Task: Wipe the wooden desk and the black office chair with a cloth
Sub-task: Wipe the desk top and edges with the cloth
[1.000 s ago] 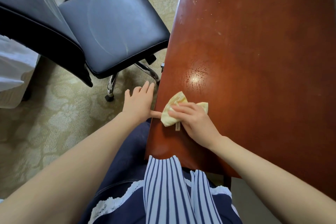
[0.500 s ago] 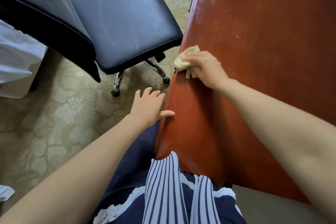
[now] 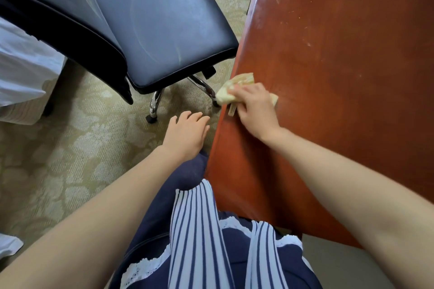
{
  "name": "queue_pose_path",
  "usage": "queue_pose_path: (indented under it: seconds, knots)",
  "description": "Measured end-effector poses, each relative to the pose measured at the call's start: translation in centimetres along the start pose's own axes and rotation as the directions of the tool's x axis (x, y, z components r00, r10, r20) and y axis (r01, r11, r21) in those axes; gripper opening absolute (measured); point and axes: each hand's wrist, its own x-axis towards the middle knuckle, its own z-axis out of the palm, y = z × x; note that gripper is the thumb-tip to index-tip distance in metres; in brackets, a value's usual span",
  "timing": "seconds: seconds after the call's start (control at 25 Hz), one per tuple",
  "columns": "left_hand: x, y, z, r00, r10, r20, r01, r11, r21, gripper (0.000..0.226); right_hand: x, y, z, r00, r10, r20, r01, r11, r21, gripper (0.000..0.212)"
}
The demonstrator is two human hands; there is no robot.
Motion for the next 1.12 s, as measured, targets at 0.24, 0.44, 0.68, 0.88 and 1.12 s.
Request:
queue_pose_path:
  seconds: [0.24, 0.44, 0.68, 0.88, 1.12]
  knots:
    - [0.0, 2.9, -1.2, 0.987, 0.009, -0.160, -0.031, 0.990, -0.140, 0.047, -9.8, -1.0, -0.3, 0.976, -0.188, 0.108, 0.181, 0.981, 0.071, 0.038]
    - [1.1, 5.7, -1.1, 0.980, 0.146, -0.136, -0.155, 0.986, -0.054, 0.052, -13.5, 0.9, -1.6, 0.940, -0.314, 0.133, 0.303, 0.948, 0.094, 0.035]
    - [3.2, 6.5, -1.1, 0.987, 0.154, -0.038, -0.152, 0.987, 0.050, 0.070, -12.7, 5.4, -4.7, 0.915, -0.380, 0.135, 0.389, 0.921, -0.040, 0.031]
    - [5.6, 7.2, -2.5, 0.987, 0.158, -0.038, -0.155, 0.984, 0.084, 0.095, -9.2, 9.9, -7.5, 0.985, -0.174, 0.013, 0.174, 0.974, -0.145, 0.038]
    - [7.5, 7.5, -3.2, 0.987, 0.155, 0.044, -0.159, 0.977, 0.140, 0.122, -3.1, 14.0, -8.8, 0.949, 0.268, -0.166, -0.289, 0.949, -0.123, 0.034]
